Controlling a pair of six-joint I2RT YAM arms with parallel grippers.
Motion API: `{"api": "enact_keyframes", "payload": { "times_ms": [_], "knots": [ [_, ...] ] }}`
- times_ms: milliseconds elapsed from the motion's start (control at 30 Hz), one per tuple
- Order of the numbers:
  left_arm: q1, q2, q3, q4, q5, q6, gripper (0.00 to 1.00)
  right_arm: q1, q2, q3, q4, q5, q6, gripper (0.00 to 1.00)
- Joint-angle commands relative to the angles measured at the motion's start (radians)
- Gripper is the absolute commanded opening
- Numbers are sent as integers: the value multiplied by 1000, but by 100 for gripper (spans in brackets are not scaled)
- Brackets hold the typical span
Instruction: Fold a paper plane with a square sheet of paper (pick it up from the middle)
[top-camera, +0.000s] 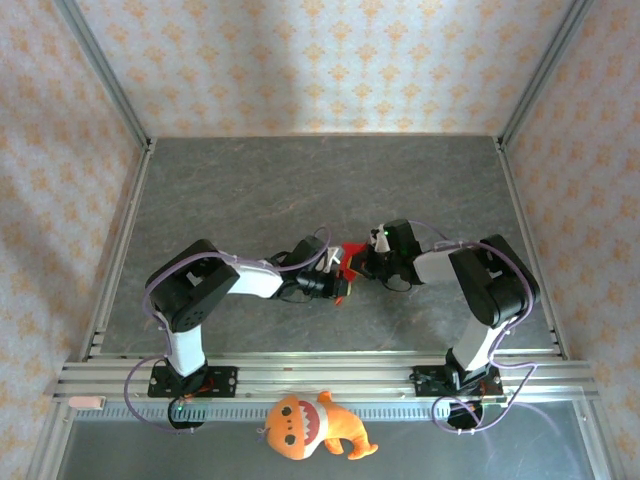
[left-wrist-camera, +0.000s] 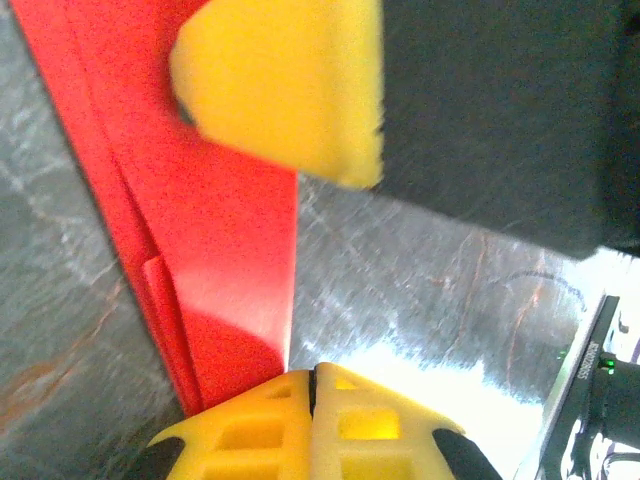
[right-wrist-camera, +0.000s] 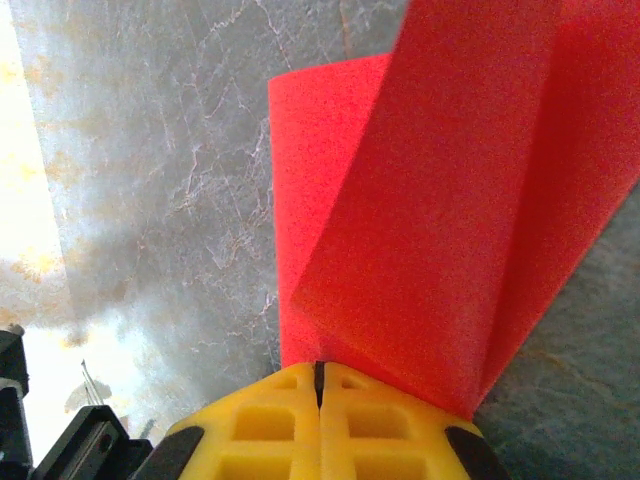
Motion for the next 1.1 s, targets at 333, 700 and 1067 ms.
{"api": "enact_keyframes", "payload": {
  "times_ms": [333, 700, 1067],
  "knots": [
    [-44, -63, -125, -21, 8, 1, 5, -1, 73, -24, -131, 195, -45, 5],
    [-89, -119, -216, -93, -25, 40, 4, -1, 69, -27, -133, 202, -43, 5],
    [-99, -329, -227, -51, -77, 33, 0, -1, 62, -29, -125, 190, -37, 5]
  ]
}}
